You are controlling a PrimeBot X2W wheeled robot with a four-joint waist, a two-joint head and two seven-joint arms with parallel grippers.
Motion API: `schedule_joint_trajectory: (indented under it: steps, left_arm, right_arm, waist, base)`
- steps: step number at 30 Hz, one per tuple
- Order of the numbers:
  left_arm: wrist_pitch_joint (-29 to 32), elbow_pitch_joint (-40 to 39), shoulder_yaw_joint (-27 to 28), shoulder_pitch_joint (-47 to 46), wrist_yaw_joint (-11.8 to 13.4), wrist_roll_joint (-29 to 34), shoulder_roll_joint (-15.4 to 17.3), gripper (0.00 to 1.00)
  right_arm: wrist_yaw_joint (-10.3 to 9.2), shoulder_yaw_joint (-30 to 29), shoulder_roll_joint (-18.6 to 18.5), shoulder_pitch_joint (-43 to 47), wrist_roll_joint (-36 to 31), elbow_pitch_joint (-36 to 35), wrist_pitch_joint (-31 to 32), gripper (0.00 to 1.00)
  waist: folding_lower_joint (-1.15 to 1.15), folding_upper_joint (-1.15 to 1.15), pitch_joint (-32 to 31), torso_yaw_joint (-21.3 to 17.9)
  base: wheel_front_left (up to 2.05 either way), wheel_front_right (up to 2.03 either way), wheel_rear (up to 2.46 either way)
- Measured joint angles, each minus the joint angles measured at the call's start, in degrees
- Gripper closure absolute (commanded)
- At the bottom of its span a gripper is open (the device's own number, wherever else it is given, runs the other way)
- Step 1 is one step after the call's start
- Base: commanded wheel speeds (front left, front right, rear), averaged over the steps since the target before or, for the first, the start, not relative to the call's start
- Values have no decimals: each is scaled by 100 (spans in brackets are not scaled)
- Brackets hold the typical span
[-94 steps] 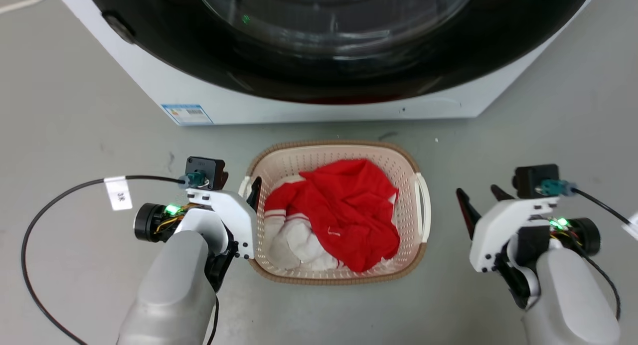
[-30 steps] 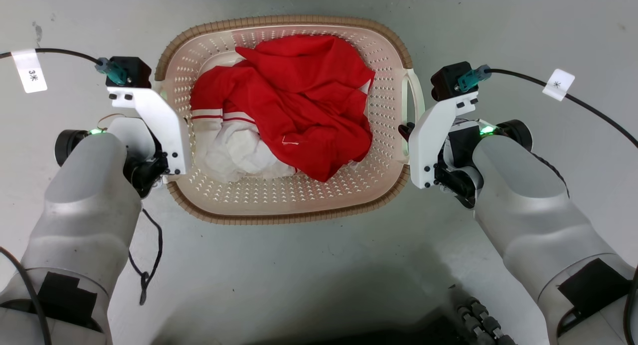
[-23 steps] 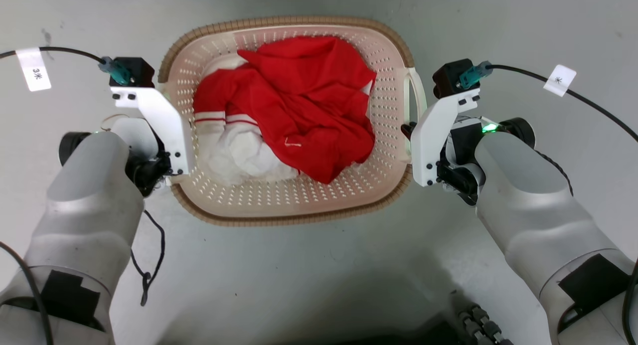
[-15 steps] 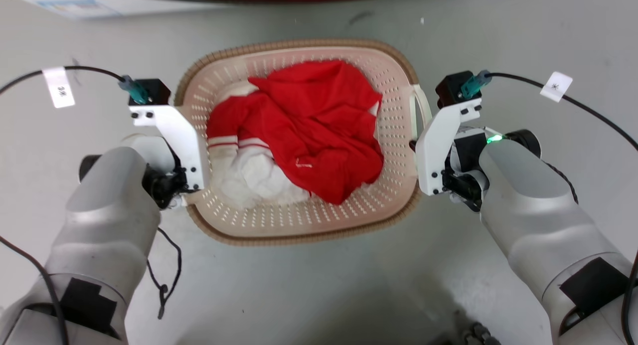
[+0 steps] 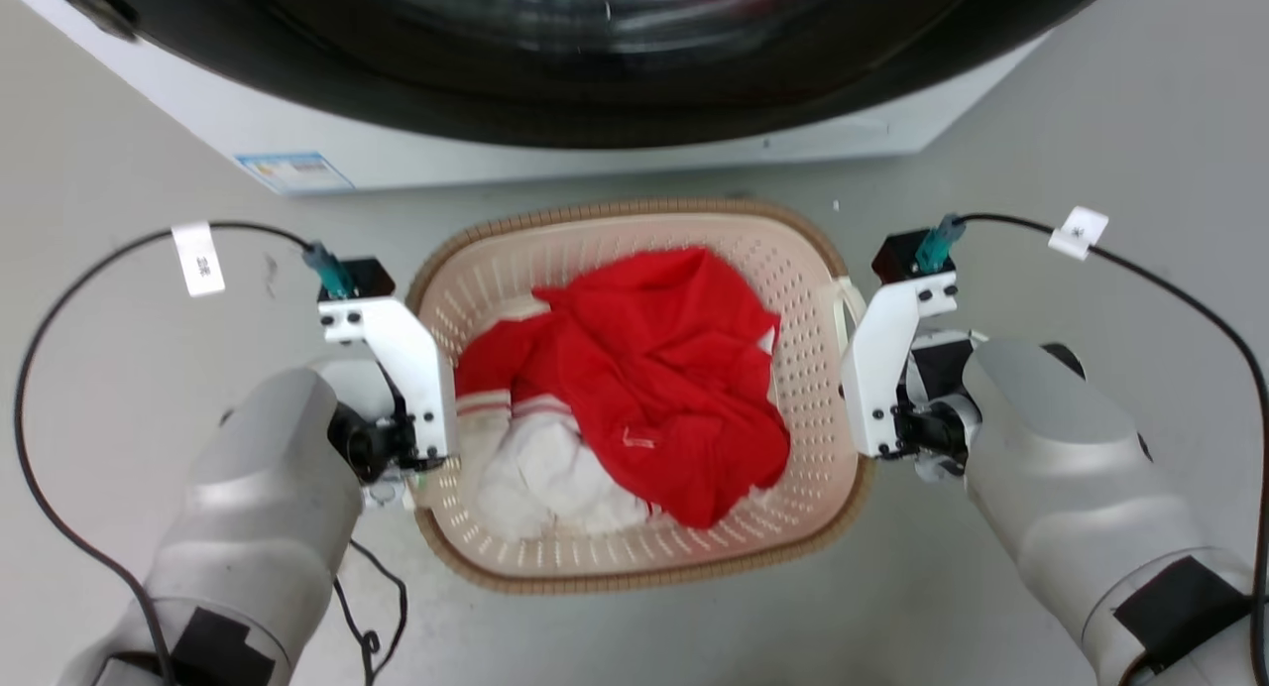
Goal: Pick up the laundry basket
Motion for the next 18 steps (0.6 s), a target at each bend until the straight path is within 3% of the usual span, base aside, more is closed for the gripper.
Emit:
schedule_joint_trajectory:
  steps: [18]
  left_arm:
    - [591,243,-215,618,0,-481,-167,100]
  right_arm:
    - [1,-196,-91,654,53,-9,1212,100]
  waist:
    - [-1,0,-1715,143]
  base:
    - [0,0,0]
